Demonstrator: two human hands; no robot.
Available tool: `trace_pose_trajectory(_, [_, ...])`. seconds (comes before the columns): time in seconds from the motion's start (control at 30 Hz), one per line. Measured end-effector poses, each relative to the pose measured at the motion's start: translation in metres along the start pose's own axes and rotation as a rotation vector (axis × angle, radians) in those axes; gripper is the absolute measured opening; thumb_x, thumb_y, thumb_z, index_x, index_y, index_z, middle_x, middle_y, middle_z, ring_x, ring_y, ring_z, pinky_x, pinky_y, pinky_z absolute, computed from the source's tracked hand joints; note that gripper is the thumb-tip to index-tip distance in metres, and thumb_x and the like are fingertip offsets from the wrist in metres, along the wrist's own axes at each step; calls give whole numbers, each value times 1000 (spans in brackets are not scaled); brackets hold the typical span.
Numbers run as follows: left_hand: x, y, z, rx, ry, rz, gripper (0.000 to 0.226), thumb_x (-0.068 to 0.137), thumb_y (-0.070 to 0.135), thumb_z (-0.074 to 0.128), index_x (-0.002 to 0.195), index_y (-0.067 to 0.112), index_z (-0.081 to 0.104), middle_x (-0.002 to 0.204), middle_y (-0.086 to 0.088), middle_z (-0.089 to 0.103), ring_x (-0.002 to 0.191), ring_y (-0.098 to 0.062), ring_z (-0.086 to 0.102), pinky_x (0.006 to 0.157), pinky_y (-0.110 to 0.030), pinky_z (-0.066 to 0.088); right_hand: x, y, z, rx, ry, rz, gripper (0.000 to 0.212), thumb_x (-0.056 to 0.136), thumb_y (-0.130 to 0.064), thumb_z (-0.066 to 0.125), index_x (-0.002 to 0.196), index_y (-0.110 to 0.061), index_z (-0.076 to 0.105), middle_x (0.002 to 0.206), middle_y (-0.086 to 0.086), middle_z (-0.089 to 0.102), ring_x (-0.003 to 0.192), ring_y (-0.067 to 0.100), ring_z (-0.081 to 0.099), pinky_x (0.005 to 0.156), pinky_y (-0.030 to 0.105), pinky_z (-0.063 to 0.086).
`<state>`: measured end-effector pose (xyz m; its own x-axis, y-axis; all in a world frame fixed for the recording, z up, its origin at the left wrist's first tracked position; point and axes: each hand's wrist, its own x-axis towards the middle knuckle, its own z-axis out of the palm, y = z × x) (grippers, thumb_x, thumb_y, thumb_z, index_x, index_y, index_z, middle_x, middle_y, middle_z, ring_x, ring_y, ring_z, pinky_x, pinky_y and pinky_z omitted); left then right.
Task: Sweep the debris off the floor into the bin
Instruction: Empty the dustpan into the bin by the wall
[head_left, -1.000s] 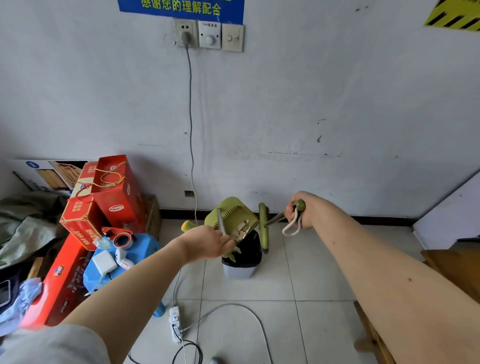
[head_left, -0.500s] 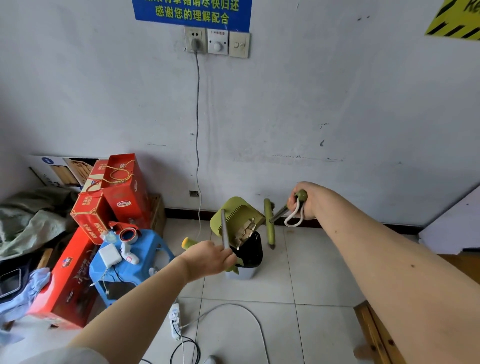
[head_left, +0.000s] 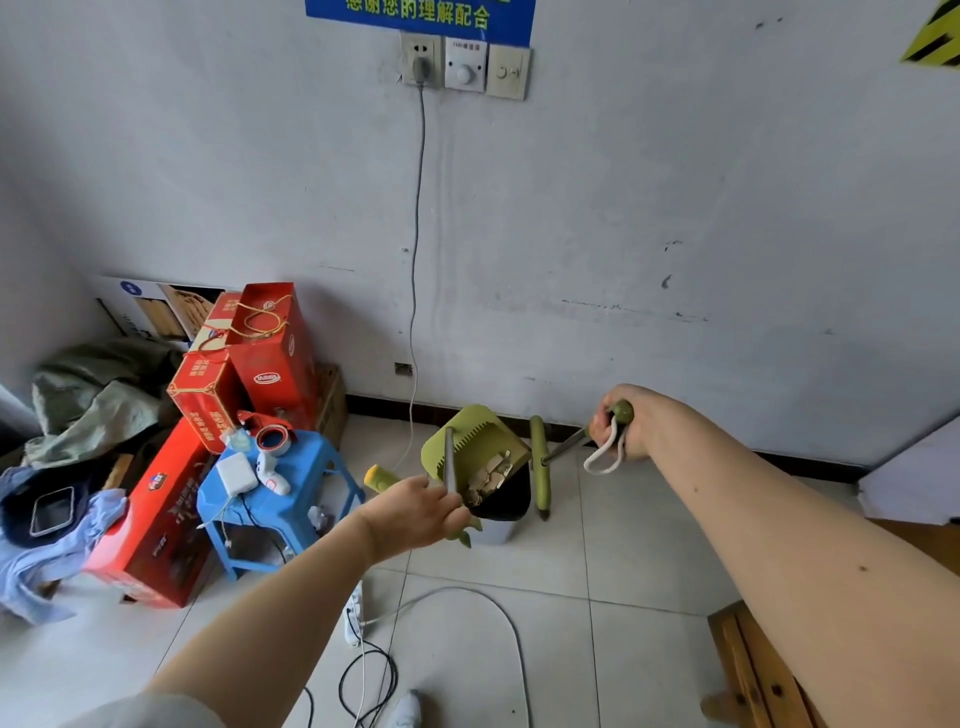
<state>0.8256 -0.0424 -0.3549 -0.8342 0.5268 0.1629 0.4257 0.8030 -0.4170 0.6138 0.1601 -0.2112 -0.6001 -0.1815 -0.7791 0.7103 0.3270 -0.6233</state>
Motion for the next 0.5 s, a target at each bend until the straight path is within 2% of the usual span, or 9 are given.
trace_pose_trajectory(0.07, [-1,-1,0,-43,10,-57,27,76,13,73,89,15,49,70,2,54,53,-16,49,46,-27,42,0,6,-5,0,1,-4,37,68,2,31,35,-6,44,39,5,37,23,14,34,32,10,31])
trace_pose_trajectory(0.13, [-2,-5,-1,-87,5,-136,28,73,9,74,89,15,53,72,1,55,55,-18,51,47,-30,46,1,11,-9,13,-10,4,32,84,-3,30,54,-13,36,39,4,35,23,14,33,31,10,29])
trace_pose_trajectory(0.2, [-4,-12,-3,-138,-4,-210,29,70,7,76,92,15,58,75,-1,57,59,-20,54,48,-33,49,3,14,-11,48,-27,14,29,89,-7,29,62,-16,32,38,4,35,22,14,33,31,10,29])
trace_pose_trajectory(0.37, [-11,-23,-4,-189,39,-295,29,75,11,77,94,15,55,76,-1,60,62,-22,56,52,-33,48,-6,12,-10,115,-15,5,23,90,-6,32,69,-15,34,37,6,38,22,14,35,30,12,32])
trace_pose_trajectory(0.5, [-21,-23,-6,-177,83,-227,35,70,10,80,95,16,56,80,0,60,63,-20,55,53,-31,46,-18,7,0,102,21,-31,27,92,-7,31,67,-15,33,33,6,36,20,13,34,30,11,33])
